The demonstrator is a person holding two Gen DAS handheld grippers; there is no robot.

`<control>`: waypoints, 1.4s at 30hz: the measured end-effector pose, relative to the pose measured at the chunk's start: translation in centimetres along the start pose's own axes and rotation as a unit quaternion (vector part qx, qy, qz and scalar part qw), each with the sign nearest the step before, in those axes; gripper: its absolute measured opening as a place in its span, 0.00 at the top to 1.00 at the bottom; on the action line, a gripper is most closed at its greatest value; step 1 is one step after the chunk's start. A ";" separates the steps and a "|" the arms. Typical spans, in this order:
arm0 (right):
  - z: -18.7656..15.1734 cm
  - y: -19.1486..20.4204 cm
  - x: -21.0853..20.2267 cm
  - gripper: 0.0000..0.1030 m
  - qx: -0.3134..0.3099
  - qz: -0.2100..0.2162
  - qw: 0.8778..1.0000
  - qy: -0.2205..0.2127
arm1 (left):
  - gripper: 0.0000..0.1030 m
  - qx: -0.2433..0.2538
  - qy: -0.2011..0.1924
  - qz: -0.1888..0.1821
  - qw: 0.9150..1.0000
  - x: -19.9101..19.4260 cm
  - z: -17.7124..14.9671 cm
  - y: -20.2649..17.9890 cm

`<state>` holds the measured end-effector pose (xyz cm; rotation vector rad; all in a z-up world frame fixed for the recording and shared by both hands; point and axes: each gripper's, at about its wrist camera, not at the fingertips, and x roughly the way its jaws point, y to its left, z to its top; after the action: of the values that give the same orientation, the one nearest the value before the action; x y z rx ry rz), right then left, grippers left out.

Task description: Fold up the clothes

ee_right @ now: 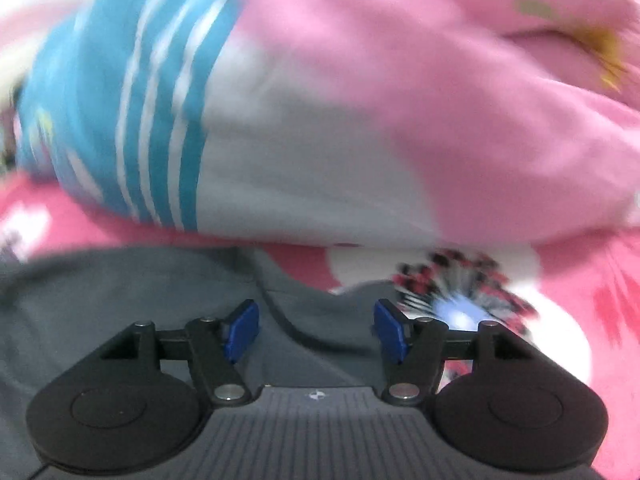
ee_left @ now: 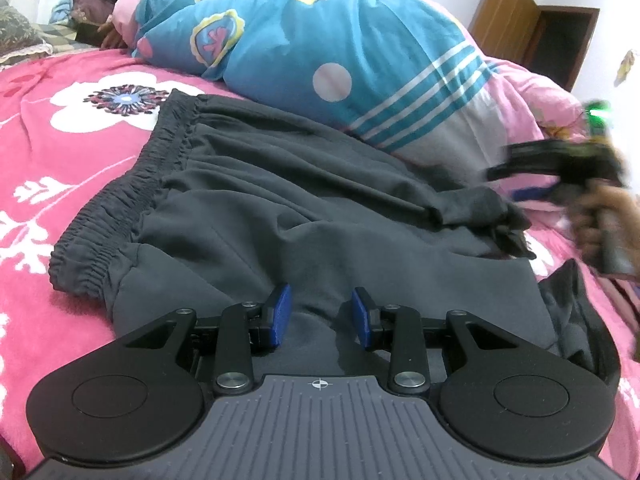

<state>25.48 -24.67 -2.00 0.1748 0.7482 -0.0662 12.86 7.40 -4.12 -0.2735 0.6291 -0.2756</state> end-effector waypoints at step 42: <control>-22.7 -0.7 -20.3 0.96 -0.563 -0.112 0.809 -0.123 | 0.56 -0.092 0.019 -0.057 0.994 -9.3 -5.9 0.3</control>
<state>-4.69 -21.25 -4.53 -1.0523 0.4425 0.1373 2.09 9.79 -3.77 -0.4824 0.6782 -0.3330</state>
